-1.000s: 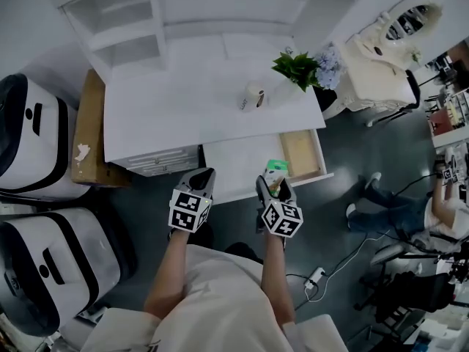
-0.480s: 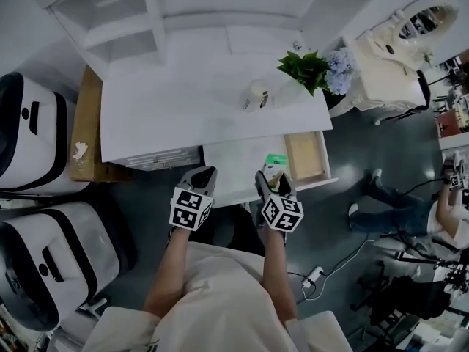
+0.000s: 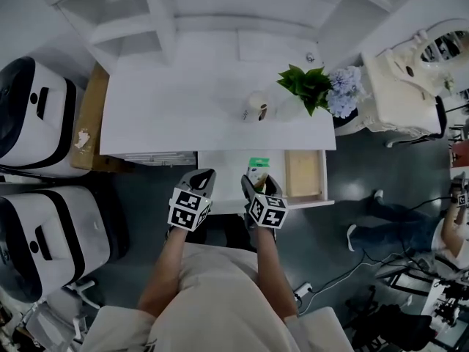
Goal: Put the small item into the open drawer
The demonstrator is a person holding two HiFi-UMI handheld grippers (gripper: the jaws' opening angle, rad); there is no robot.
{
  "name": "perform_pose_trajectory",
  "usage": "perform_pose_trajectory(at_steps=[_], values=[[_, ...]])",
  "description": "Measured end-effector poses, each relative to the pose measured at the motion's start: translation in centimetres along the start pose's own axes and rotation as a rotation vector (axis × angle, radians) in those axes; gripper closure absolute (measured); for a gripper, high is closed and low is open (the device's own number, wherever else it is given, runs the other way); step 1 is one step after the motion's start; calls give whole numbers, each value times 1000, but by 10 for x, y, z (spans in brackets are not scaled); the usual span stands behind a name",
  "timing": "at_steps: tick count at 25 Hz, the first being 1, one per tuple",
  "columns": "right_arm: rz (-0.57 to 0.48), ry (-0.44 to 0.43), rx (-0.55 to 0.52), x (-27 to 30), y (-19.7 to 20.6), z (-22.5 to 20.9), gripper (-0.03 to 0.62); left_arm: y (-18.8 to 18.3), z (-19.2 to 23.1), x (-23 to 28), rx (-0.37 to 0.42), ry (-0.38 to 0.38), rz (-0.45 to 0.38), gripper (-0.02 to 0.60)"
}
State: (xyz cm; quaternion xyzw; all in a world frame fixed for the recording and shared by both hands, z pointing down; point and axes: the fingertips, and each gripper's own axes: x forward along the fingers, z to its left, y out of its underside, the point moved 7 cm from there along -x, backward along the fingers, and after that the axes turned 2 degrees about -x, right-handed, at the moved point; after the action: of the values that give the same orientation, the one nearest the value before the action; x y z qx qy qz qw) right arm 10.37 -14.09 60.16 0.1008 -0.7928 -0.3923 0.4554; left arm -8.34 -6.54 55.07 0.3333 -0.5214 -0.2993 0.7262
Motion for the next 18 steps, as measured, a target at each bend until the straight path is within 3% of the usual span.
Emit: perform_pose_trajectory(at_steps=[6, 18], values=[[79, -13, -10, 20, 6, -17, 229, 4, -8, 15, -21, -26, 44, 566], [209, -15, -27, 63, 19, -31, 229, 9, -14, 25, -64, -58, 46, 566]])
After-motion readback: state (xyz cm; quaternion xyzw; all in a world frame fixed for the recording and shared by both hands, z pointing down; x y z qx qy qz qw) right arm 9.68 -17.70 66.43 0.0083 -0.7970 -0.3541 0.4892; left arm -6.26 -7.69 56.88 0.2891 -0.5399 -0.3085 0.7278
